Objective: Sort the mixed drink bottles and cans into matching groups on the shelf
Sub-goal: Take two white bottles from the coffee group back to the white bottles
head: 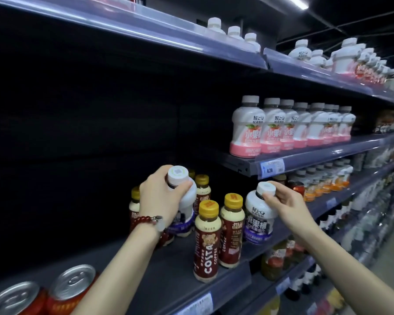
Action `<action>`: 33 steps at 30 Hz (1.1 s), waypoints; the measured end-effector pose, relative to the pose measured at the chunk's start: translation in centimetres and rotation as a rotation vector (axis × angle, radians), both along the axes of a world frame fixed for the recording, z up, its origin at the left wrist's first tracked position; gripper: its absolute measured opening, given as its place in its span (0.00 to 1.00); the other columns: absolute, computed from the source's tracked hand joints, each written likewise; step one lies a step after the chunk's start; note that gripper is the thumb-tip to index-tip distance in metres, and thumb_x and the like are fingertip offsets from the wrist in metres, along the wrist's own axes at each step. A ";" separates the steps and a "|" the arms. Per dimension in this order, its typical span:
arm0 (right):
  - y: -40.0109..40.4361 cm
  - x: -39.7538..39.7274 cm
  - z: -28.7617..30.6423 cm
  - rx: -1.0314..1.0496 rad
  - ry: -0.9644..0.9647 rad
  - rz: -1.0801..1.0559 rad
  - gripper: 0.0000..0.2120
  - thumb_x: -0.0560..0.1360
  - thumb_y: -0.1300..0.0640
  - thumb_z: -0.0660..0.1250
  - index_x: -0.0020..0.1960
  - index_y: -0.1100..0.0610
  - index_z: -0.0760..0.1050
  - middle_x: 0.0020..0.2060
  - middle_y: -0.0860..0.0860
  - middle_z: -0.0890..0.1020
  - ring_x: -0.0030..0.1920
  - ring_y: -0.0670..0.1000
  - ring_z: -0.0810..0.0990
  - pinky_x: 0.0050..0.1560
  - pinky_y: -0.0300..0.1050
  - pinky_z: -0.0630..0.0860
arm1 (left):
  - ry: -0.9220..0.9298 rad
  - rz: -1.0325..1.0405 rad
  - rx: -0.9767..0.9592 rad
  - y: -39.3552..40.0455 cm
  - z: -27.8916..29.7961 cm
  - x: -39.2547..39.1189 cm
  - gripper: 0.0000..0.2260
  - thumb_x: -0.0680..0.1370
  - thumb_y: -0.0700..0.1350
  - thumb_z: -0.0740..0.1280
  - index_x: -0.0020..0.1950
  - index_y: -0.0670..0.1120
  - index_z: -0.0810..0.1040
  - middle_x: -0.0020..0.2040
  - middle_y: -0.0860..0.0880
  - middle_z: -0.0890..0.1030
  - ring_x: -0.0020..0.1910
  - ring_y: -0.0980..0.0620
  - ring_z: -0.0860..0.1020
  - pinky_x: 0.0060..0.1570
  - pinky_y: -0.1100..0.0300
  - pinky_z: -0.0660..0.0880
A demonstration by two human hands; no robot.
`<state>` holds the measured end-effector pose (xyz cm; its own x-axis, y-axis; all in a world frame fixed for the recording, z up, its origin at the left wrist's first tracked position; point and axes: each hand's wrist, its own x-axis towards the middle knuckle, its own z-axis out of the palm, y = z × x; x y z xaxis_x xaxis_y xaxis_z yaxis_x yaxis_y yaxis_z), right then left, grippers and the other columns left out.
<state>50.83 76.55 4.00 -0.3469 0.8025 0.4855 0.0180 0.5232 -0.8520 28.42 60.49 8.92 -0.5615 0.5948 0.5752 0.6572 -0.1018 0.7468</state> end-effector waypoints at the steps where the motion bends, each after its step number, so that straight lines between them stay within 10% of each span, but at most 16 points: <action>1: -0.8 0.5 0.2 0.004 -0.006 -0.013 0.10 0.77 0.61 0.67 0.51 0.46 0.81 0.50 0.50 0.86 0.53 0.50 0.83 0.55 0.49 0.78 | 0.003 -0.002 0.002 -0.6 0.2 0.1 0.11 0.71 0.47 0.71 0.53 0.49 0.80 0.42 0.57 0.80 0.40 0.64 0.75 0.36 0.77 0.68; 19: -20.5 -7.1 7.4 -0.030 0.069 0.259 0.13 0.67 0.50 0.69 0.49 0.53 0.83 0.43 0.50 0.88 0.43 0.47 0.86 0.39 0.36 0.81 | -0.198 -0.292 0.009 -18.2 2.5 -3.7 0.09 0.70 0.48 0.74 0.49 0.51 0.84 0.47 0.53 0.86 0.50 0.56 0.83 0.56 0.49 0.78; 33: -36.6 -26.4 11.7 -0.010 0.044 0.824 0.13 0.67 0.48 0.68 0.44 0.55 0.85 0.38 0.52 0.88 0.39 0.48 0.86 0.40 0.41 0.82 | -0.131 0.114 0.068 -40.8 4.2 -12.7 0.07 0.70 0.44 0.74 0.47 0.49 0.84 0.44 0.51 0.87 0.47 0.54 0.84 0.52 0.54 0.81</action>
<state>24.46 39.99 15.74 -0.8072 0.3037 0.5062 -0.4013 0.3467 -0.8478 15.72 19.71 13.11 -0.6956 0.4858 0.5293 0.5649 -0.0853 0.8207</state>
